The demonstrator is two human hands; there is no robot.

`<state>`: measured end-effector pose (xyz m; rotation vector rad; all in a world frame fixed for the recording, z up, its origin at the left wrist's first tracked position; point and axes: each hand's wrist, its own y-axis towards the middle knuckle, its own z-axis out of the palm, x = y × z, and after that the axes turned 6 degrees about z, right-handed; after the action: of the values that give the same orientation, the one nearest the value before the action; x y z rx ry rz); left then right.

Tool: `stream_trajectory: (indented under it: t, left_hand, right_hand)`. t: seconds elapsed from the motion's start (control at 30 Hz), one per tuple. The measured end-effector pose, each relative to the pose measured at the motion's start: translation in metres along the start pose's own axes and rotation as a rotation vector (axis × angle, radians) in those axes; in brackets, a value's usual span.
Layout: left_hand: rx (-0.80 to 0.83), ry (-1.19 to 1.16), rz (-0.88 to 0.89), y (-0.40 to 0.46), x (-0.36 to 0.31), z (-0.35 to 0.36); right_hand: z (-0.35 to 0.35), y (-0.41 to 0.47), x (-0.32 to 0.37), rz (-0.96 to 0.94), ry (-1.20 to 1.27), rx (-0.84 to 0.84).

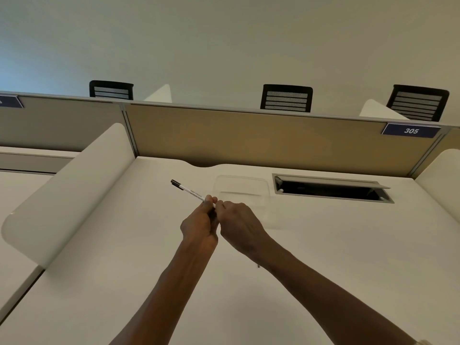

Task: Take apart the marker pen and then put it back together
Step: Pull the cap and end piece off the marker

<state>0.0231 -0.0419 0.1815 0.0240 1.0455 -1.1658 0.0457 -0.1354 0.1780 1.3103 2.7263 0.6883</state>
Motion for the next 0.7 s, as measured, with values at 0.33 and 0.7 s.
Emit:
stream_trajectory:
  t: [0.33,0.7]
  left_hand:
    - [-0.044,-0.021,-0.021,0.006,0.003,-0.002]
    - [0.050,0.061,0.003,0.015,0.002,-0.010]
  right_hand:
    - [0.010,-0.003,0.003,-0.120,-0.267,0.000]
    - [0.013,0.005,-0.007,0.145,0.207,0.067]
